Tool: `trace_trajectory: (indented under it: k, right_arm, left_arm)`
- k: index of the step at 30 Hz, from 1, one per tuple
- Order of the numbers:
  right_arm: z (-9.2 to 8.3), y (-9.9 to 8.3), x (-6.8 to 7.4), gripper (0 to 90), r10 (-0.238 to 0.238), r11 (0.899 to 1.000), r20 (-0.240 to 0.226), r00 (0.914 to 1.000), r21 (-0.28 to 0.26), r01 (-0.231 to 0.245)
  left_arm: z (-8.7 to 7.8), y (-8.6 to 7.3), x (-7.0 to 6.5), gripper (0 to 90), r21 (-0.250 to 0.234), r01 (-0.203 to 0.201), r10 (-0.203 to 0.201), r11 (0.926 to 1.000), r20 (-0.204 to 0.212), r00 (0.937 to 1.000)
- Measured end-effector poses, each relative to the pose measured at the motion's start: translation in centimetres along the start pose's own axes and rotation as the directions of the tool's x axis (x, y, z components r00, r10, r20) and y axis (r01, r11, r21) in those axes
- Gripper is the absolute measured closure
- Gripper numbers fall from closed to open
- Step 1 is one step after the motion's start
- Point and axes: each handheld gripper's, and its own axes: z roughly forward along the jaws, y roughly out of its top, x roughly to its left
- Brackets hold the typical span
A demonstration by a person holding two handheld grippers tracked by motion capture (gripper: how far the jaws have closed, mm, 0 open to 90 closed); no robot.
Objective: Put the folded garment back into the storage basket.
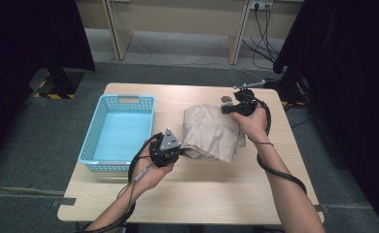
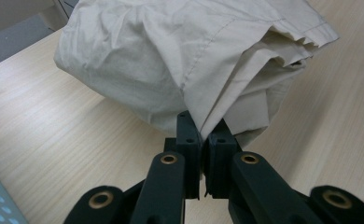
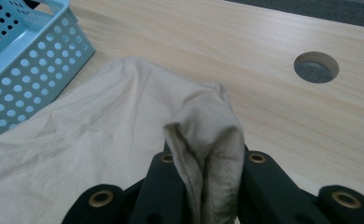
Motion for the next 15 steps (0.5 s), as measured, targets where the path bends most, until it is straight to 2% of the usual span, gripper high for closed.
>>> trace_trajectory:
  k: [15]
  right_arm:
    - [0.1, 0.9, 1.1, 84.5, -0.015, 1.0, -0.015, 0.9998, -0.017, 0.014]
  left_arm:
    - [-1.4, -0.1, 0.9, 86.7, -0.017, 0.012, -0.012, 0.9998, -0.029, 0.9995]
